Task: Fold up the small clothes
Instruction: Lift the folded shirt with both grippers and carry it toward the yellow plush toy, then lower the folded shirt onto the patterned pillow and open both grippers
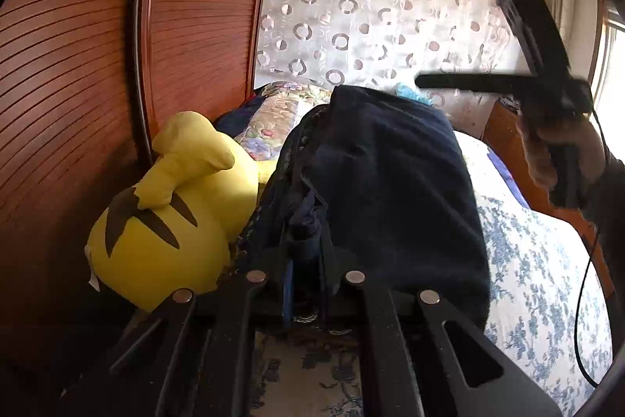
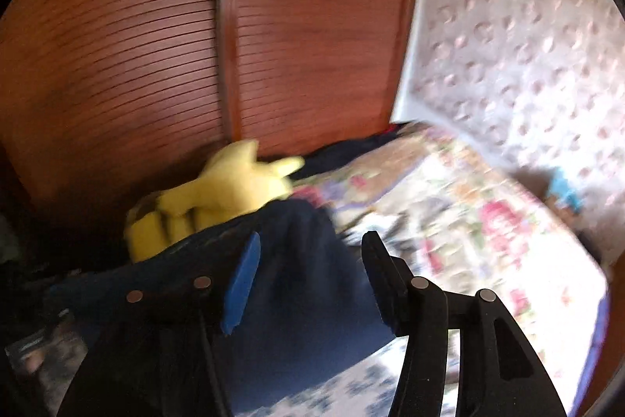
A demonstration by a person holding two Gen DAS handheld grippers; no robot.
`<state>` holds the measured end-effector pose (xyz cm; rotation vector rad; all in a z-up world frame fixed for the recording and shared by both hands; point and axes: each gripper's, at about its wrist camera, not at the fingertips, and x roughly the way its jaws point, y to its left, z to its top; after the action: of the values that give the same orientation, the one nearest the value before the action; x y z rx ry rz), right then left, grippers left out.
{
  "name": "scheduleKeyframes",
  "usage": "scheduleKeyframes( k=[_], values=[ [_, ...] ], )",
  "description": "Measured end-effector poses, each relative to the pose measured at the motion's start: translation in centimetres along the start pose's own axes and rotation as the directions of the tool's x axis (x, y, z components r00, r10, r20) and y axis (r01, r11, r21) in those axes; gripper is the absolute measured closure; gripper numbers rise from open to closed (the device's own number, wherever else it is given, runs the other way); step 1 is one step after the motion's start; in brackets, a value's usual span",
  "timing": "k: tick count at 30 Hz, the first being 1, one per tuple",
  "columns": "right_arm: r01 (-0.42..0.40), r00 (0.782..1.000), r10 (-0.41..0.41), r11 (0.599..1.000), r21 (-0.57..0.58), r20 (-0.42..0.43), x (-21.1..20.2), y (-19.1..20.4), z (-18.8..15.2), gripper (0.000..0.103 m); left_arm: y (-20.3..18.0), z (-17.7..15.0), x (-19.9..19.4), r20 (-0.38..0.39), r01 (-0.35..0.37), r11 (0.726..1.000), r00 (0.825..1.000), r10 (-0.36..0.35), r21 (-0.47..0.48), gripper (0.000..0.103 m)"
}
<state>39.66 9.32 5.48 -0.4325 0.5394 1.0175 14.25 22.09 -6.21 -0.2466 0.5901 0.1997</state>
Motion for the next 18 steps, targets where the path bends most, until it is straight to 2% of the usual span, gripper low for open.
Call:
scheduleKeyframes(
  k=[2,5,9,14,16,17,18],
  values=[
    [-0.037,0.999,0.037,0.999,0.0,-0.018,1.2,-0.4,-1.4,0.047,0.1,-0.2,0.1,-0.007,-0.008,1.0,1.0,0.008,0.004,0.093],
    [-0.036,0.996,0.039,0.999,0.037,-0.077,4.0,-1.9,-3.4,0.047,0.1,-0.3,0.2,-0.006,-0.01,1.0,1.0,0.01,0.016,0.093],
    [-0.064,0.996,0.073,0.986,0.151,-0.054,6.8,-3.3,-4.7,0.047,0.3,0.0,0.1,-0.026,-0.004,1.0,1.0,0.004,-0.005,0.093],
    [-0.036,0.999,0.04,0.989,0.143,-0.027,6.9,-2.9,-4.4,0.047,-0.7,0.2,-1.1,-0.015,-0.015,0.999,1.0,0.015,0.031,0.092],
    [-0.002,1.0,0.005,0.989,0.145,-0.02,6.0,-1.6,-5.0,0.047,-0.9,0.2,-1.9,-0.001,-0.01,1.0,1.0,0.01,0.029,0.086],
    [0.017,1.0,-0.015,0.988,0.153,-0.015,5.1,-0.9,-5.4,0.047,-1.0,0.2,-2.1,0.006,-0.005,1.0,1.0,0.005,0.029,0.078],
    [0.032,0.999,-0.03,0.987,0.158,-0.012,4.0,0.2,-6.1,0.047,-1.1,0.3,-2.6,0.018,0.005,1.0,1.0,-0.006,0.03,0.066]
  ],
)
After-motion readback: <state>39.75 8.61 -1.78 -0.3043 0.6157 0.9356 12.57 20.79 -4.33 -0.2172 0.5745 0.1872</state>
